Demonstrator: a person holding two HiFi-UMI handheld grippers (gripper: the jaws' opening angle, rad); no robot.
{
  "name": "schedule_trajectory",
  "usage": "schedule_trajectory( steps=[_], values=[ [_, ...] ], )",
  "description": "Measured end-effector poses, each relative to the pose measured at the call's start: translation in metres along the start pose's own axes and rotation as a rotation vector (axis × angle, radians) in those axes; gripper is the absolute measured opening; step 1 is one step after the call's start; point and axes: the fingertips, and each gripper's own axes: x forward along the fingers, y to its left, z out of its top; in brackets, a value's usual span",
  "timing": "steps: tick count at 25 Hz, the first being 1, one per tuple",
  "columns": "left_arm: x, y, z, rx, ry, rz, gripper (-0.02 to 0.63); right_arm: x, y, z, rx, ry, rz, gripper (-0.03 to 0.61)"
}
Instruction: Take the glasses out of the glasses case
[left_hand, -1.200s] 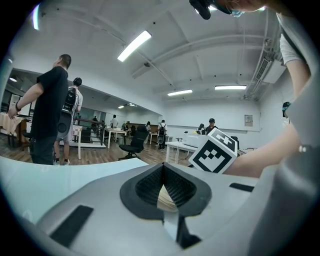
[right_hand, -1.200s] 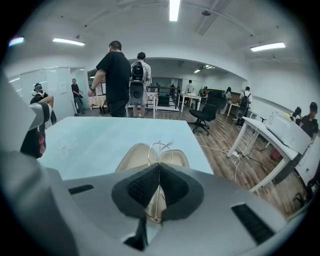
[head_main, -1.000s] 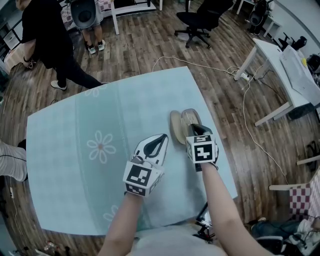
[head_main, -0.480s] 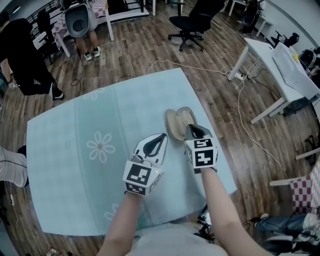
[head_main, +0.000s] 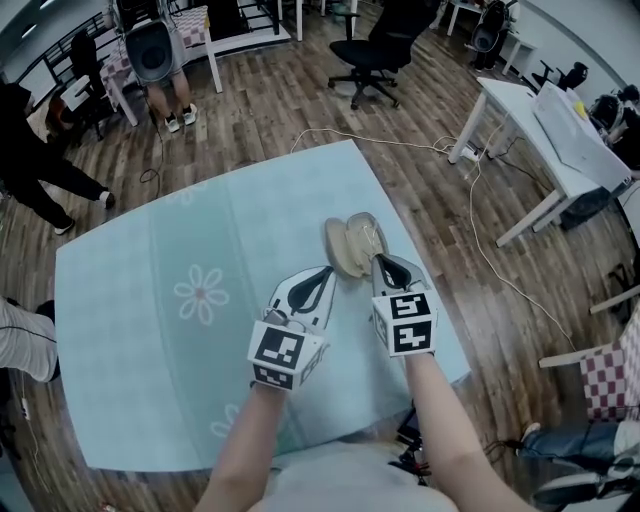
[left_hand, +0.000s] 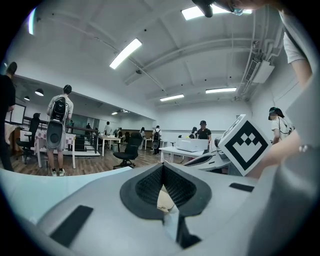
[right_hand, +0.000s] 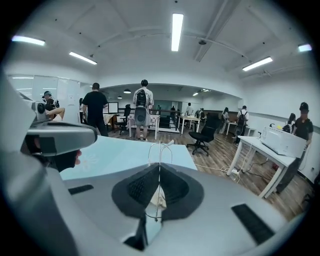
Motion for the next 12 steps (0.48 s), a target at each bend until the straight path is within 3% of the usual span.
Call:
schedule_trajectory(
  steps=[12],
  values=[
    [-0.021,-0.019,0.01,0.017,-0.026,-0.016,0.008,-0.06,0.029,0.017,-0.017,-0.152,0.039,0.011]
  ],
)
